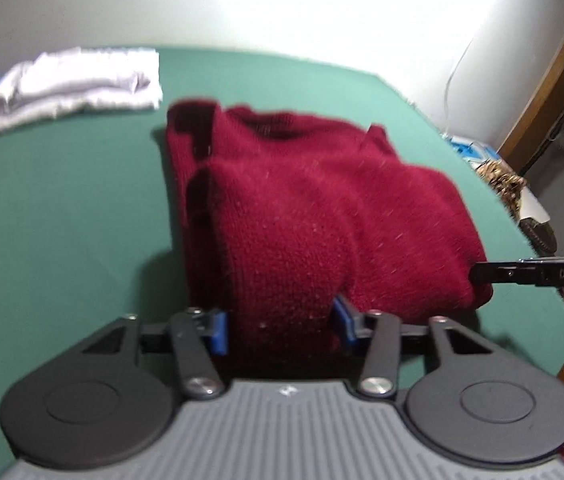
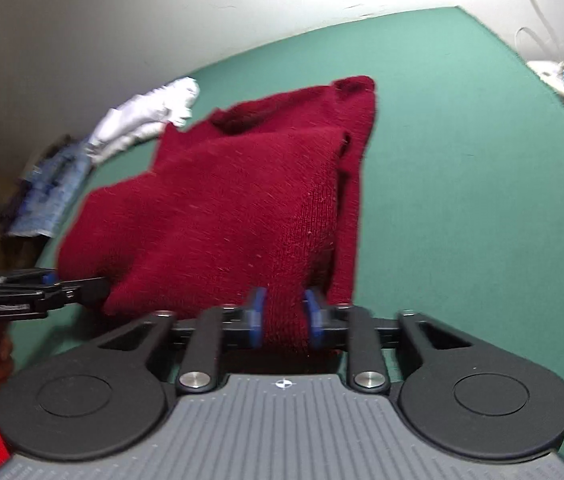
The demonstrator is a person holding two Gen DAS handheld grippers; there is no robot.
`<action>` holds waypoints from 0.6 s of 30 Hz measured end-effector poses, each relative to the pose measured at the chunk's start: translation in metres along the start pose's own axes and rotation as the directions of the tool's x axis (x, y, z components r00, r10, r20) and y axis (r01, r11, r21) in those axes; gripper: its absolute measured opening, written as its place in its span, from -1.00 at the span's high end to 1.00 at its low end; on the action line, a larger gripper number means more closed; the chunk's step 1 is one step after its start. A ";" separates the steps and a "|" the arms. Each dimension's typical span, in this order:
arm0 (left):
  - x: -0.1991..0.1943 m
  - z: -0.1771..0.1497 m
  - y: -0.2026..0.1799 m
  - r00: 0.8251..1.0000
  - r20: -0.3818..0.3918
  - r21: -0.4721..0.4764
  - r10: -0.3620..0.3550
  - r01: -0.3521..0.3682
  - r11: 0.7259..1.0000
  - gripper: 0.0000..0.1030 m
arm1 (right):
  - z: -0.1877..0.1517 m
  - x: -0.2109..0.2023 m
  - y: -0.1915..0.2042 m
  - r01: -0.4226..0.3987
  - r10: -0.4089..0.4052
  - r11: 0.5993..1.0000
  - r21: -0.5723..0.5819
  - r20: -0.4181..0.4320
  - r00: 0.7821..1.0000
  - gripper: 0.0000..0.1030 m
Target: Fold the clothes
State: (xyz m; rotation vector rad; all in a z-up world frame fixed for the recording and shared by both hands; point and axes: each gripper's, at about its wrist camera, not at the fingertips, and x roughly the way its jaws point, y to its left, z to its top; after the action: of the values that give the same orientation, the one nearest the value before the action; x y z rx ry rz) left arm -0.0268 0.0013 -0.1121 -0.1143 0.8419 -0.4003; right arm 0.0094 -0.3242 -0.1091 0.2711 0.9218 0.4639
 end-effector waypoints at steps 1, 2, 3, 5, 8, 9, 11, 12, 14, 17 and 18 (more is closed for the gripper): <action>-0.005 0.000 0.001 1.000 -0.003 0.005 -0.011 0.011 1.000 0.14 | 0.002 -0.004 -0.001 -0.021 0.020 1.000 -0.006 -0.014 1.000 0.80; -0.004 -0.001 0.005 0.999 -0.019 -0.006 -0.027 0.027 1.000 0.15 | 0.003 -0.008 -0.002 -0.041 0.041 0.999 -0.012 -0.029 0.999 0.82; -0.004 -0.002 0.009 0.998 -0.035 -0.017 -0.043 0.042 0.999 0.14 | 0.005 -0.013 -0.004 -0.062 0.061 0.998 -0.017 -0.043 0.997 0.82; 0.014 -0.009 0.018 0.994 -0.103 -0.031 -0.019 0.016 0.999 -0.07 | 0.002 -0.007 -0.006 -0.035 0.031 0.999 -0.041 -0.101 0.994 0.82; 0.007 -0.006 0.018 0.996 -0.091 -0.001 -0.012 0.012 1.000 -0.13 | 0.002 -0.003 -0.008 0.004 -0.011 0.998 -0.059 -0.122 0.992 0.73; 0.001 -0.002 0.019 0.997 -0.079 0.003 -0.016 0.017 1.000 -0.12 | 0.005 -0.008 -0.008 0.009 -0.014 0.999 -0.053 -0.085 0.996 0.63; -0.013 0.009 0.025 0.999 -0.022 -0.011 -0.040 0.040 0.999 -0.28 | 0.014 -0.021 -0.007 0.019 -0.018 0.999 -0.040 0.015 1.000 0.59; -0.017 0.016 0.029 0.998 0.007 -0.025 -0.056 0.057 0.998 -0.33 | 0.018 -0.024 -0.007 0.020 -0.018 0.999 -0.042 0.045 0.999 0.55; -0.011 0.030 0.041 0.992 0.033 -0.084 -0.121 0.124 0.989 -0.41 | 0.025 -0.023 -0.005 0.030 -0.026 0.998 -0.055 0.076 0.997 0.52; 0.015 0.043 0.059 0.985 0.021 -0.164 -0.172 0.173 0.971 -0.43 | 0.030 -0.015 0.001 0.015 -0.009 0.998 -0.063 0.085 0.996 0.49; 0.026 0.046 0.066 0.981 0.009 -0.199 -0.196 0.194 0.961 -0.43 | 0.031 -0.011 0.003 0.009 -0.003 0.998 -0.064 0.085 0.996 0.47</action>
State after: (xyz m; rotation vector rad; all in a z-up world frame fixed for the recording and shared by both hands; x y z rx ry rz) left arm 0.0426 0.0490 -0.1169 -0.3834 0.8830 -0.5016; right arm 0.0280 -0.3273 -0.0824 0.2276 0.8235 0.4721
